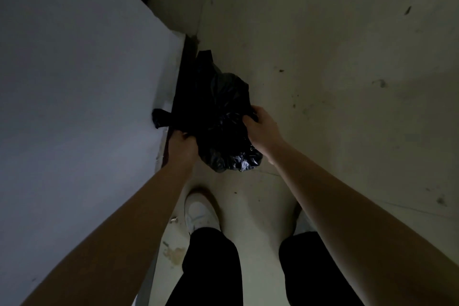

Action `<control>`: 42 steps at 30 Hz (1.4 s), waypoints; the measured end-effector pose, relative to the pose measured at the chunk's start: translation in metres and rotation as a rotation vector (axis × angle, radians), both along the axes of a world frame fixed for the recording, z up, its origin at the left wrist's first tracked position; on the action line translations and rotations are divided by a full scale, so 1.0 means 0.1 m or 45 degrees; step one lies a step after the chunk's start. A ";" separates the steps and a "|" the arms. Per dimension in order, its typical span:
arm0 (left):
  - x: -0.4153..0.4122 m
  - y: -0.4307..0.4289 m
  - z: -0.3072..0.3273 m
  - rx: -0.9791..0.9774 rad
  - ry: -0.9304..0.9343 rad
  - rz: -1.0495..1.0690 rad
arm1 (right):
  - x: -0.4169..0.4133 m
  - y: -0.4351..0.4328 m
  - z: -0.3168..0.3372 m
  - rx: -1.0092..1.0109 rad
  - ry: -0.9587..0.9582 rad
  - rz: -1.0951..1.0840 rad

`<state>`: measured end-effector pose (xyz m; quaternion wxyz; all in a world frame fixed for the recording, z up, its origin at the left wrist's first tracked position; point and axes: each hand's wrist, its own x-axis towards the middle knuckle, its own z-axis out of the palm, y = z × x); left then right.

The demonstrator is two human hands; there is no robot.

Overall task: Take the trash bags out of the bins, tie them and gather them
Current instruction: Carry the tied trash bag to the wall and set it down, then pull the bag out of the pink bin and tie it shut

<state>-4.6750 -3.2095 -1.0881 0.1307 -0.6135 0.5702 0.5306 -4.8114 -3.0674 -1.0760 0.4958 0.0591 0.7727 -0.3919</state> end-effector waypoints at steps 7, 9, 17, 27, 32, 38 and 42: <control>-0.32 0.09 1.05 -0.385 0.066 -0.277 | -0.29 0.06 0.82 0.022 0.384 0.202; -0.47 0.10 1.57 -0.508 0.174 -0.406 | -0.43 0.08 1.29 0.051 0.595 0.297; -1.82 -0.10 4.85 -1.262 0.617 -0.888 | -1.74 0.31 4.47 0.140 1.489 0.442; -2.97 0.41 9.26 -2.156 1.048 -1.073 | -2.76 1.30 8.90 0.111 2.291 0.070; -3.02 0.92 10.70 -2.366 1.281 -1.021 | -2.52 1.94 10.37 0.215 2.531 -0.052; -2.85 1.66 11.24 -2.282 1.628 -1.144 | -1.80 2.81 11.03 0.536 2.660 -0.181; -2.68 2.08 11.09 -2.139 1.740 -1.367 | -1.07 3.43 10.92 0.869 2.503 -0.294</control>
